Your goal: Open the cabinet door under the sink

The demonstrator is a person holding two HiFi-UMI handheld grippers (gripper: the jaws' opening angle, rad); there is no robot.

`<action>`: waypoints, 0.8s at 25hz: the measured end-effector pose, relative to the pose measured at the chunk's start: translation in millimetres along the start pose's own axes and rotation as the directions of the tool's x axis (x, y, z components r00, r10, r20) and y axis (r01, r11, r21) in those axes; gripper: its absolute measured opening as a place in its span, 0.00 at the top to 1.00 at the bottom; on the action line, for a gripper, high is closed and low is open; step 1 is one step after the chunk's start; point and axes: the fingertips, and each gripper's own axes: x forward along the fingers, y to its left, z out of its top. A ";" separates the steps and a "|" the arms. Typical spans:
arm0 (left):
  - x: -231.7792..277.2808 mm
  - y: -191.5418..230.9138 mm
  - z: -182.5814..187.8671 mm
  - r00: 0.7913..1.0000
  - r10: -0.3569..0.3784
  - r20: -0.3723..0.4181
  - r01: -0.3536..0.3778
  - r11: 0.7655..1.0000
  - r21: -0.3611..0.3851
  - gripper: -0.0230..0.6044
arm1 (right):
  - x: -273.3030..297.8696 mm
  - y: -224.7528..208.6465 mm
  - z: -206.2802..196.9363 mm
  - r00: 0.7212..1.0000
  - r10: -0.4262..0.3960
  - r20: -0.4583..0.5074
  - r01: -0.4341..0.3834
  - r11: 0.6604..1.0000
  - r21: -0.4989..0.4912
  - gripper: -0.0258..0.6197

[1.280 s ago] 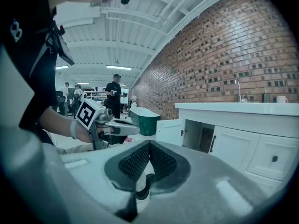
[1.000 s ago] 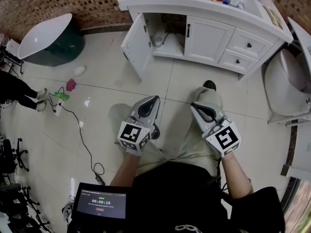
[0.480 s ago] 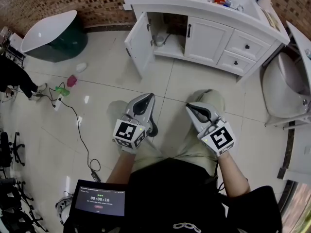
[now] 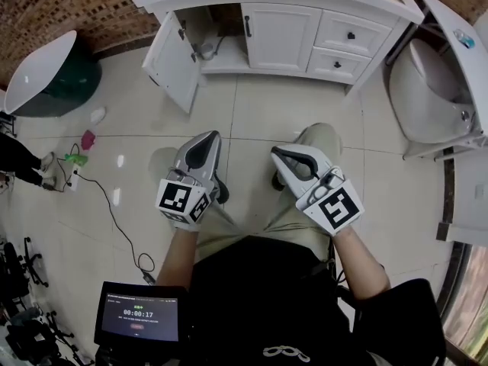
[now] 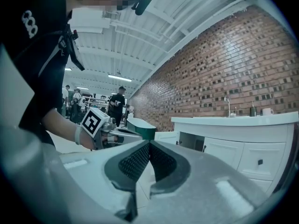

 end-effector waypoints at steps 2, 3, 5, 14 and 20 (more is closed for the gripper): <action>8.0 -6.7 -0.2 1.000 -0.018 0.000 0.018 1.000 -0.002 0.94 | -4.1 -4.7 0.7 1.000 -0.005 0.003 0.005 1.000 0.021 0.97; 11.4 -9.6 -2.0 1.000 -0.025 -0.003 0.025 1.000 -0.004 0.94 | -5.9 -6.8 0.9 1.000 -0.006 0.010 0.006 1.000 0.030 0.97; 15.3 -15.0 -5.9 0.999 -0.036 -0.009 0.035 0.999 -0.011 0.94 | -9.2 -10.1 0.9 1.000 -0.009 0.018 0.008 0.999 0.048 0.97; 9.8 -17.8 -8.8 0.999 -0.042 -0.016 0.042 0.999 -0.018 0.94 | -8.8 -11.3 0.6 1.000 -0.015 0.014 0.015 0.998 0.059 0.97; 5.2 -13.2 -8.9 0.999 -0.030 -0.014 0.030 0.999 -0.020 0.94 | -3.9 -6.5 -0.9 1.000 0.000 0.004 -0.001 0.998 0.069 0.97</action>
